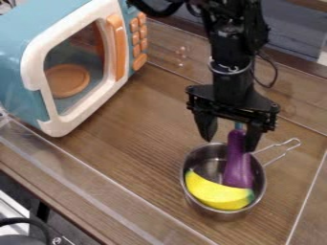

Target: Put the eggplant in the silver pot

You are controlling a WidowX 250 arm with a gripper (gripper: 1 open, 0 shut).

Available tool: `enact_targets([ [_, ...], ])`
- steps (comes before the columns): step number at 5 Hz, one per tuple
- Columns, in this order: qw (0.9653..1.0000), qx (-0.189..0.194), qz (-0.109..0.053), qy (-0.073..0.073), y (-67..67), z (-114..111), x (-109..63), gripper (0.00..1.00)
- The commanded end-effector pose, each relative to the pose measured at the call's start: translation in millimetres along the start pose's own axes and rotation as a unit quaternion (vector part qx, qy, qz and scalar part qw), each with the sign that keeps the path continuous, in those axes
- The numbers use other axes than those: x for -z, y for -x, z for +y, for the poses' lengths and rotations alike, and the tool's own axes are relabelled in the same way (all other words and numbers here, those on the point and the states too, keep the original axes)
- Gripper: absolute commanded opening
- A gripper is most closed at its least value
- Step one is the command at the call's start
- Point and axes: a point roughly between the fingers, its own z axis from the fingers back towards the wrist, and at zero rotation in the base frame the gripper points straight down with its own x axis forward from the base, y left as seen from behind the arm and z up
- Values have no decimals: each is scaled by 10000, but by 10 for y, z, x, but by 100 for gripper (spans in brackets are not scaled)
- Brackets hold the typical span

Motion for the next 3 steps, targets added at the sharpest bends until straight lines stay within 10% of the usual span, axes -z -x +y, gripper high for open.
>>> enact_targets([
  [1, 9998, 122, -153, 51, -38, -48, -139, 100],
  [3, 9993, 375, -58, 55, -46, -71, -135, 100],
])
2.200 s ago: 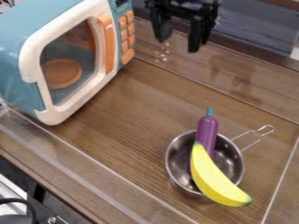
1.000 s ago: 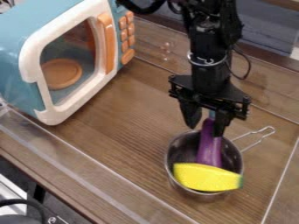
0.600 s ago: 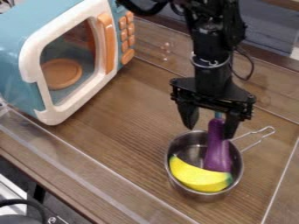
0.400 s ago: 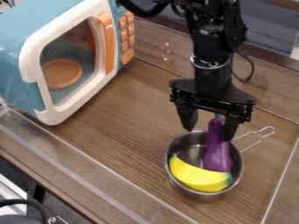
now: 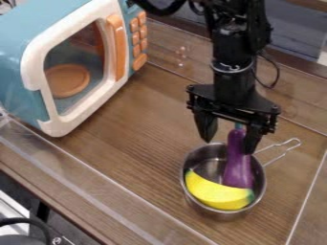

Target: Put the eggplant in the silver pot

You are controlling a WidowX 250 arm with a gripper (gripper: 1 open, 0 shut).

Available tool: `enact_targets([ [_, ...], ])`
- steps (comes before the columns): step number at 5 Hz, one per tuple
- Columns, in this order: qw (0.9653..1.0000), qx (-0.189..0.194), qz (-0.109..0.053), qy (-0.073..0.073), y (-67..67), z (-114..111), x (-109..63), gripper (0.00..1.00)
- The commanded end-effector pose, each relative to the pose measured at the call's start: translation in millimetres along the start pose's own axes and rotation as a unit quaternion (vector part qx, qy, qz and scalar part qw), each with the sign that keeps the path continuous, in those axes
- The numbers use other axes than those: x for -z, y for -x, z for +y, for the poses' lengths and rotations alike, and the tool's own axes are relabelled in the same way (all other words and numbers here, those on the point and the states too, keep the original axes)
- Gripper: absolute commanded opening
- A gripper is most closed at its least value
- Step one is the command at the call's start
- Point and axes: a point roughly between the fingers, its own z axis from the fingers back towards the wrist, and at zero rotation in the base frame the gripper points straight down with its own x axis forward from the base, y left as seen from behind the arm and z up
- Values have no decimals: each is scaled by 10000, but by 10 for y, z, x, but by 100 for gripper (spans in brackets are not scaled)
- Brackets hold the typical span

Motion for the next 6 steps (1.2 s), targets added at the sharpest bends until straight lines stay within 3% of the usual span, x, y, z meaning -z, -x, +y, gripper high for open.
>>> enact_targets([
  [1, 9995, 263, -178, 71, -87, -58, -74, 100],
  [3, 9998, 172, -108, 74, 53, -54, 178, 100],
  [6, 9998, 17, 4, 194, 200, -43, 10, 100],
])
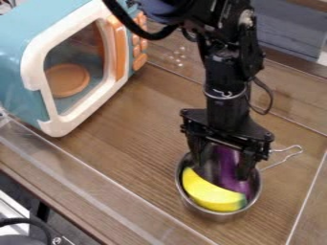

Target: Put the eggplant in the silver pot

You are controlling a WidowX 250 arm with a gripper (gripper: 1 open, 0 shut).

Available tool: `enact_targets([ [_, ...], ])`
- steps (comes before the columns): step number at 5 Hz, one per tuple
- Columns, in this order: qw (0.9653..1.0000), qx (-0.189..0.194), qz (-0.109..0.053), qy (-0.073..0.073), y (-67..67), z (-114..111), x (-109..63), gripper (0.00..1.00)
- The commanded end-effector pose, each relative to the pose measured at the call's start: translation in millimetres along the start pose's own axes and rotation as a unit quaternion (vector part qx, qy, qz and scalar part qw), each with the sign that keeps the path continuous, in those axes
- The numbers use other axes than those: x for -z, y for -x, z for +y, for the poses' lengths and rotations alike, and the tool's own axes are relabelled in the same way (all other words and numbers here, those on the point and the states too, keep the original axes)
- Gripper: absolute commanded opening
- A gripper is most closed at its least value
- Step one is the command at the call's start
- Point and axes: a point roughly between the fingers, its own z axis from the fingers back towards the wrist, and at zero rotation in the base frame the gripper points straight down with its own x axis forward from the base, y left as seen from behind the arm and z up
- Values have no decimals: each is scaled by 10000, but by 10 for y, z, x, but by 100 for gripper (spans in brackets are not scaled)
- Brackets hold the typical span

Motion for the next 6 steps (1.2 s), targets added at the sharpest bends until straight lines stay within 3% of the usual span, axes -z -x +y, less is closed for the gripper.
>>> enact_targets([
  [1, 9996, 228, -147, 98, -81, -94, -109, 100],
  [3, 9978, 659, -3, 90, -95, -188, -3, 100],
  [5, 9967, 811, 63, 17, 64, -219, -19, 100],
  [6, 9960, 881, 121, -21, -27, -178, 75, 100],
])
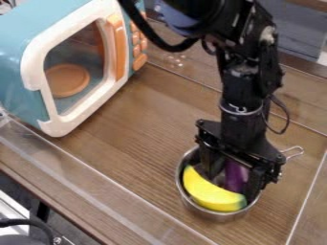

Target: Put the eggplant in the silver pot

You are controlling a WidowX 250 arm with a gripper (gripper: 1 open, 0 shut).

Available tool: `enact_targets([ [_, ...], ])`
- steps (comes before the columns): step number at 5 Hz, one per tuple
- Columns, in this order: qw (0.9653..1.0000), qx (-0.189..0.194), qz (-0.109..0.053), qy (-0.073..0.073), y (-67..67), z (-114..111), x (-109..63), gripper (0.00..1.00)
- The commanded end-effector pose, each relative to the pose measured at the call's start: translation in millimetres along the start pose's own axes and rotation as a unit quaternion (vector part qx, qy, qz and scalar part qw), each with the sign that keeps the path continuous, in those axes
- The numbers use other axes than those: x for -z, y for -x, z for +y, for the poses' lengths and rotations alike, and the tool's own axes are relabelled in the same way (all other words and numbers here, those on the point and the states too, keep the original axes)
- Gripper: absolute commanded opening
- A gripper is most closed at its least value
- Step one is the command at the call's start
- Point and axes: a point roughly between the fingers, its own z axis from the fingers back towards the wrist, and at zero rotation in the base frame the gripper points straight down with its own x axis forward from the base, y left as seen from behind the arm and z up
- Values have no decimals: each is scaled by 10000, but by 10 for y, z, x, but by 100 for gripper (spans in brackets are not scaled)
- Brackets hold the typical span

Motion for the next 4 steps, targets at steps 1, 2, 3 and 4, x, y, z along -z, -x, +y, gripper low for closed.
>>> enact_targets([
  [1, 9998, 84, -178, -18, -176, 30, -42, 100],
  [2, 9998, 168, -116, -24, -168, 71, -81, 100],
  [3, 9997, 234, -52, -30, -163, 107, -100, 100],
  [4, 9996, 280, -1, -41, -114, 186, -123, 100],
])
